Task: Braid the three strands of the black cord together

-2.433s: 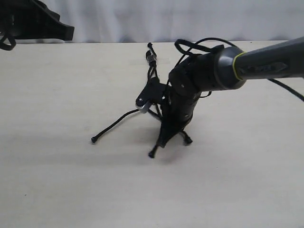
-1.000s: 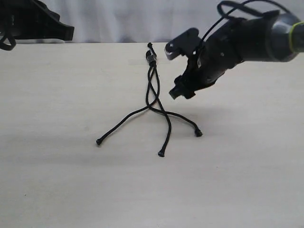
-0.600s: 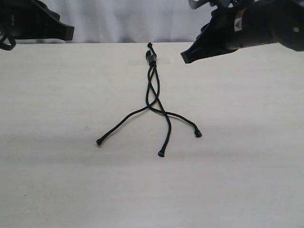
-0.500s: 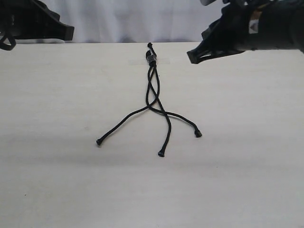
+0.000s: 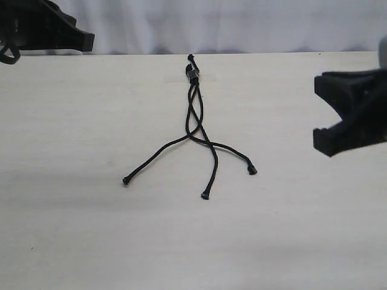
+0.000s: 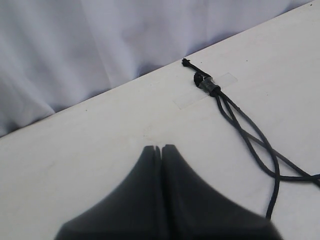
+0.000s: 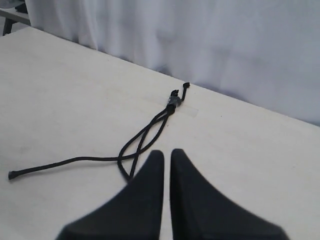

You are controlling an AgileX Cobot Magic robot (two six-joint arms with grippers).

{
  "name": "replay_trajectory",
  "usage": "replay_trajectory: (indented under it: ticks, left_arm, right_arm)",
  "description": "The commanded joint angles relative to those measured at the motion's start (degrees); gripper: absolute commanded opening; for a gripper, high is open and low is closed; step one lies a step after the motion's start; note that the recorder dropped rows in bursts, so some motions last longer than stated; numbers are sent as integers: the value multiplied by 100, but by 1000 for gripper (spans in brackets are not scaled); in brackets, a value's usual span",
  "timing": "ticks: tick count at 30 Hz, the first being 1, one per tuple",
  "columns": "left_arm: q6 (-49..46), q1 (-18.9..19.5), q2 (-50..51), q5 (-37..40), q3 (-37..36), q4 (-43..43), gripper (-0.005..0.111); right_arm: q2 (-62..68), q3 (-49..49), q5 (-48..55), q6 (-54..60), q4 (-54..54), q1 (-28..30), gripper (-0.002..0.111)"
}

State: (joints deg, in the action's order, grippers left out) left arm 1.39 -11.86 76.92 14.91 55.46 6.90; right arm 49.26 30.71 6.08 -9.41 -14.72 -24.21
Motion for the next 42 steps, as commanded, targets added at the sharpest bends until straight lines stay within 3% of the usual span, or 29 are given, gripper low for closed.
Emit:
replay_trajectory:
  ticks: [1,10,19,21,25,29,42]
  left_arm:
    - [35,12,-19,-71,-9,8,0]
    - [35,12,-19,-71,-9,8,0]
    - [35,12,-19,-53,-9,-4,0]
    - [35,12,-19,-53,-9,-4,0]
    - [35,12,-19,-53,-9,-4,0]
    - [35,12,-19,-53,-9,-4,0]
    - [35,12,-19,-53,-9,-4,0]
  right_arm:
    - [-1012,-881,-144,-8,242,31,4]
    - [-3111,-2411,-671,-8,814,31,4]
    - [-4484,-3071,-671,3,785,31,4]
    - [-4760,-3071,-91,16,785,31,4]
    - [-4926,-3071,150,112,840,31,4]
    - [-4926,-3071,147,1340,1594,31,4]
    - [-4926,-3071,147,1332,1606,89,4]
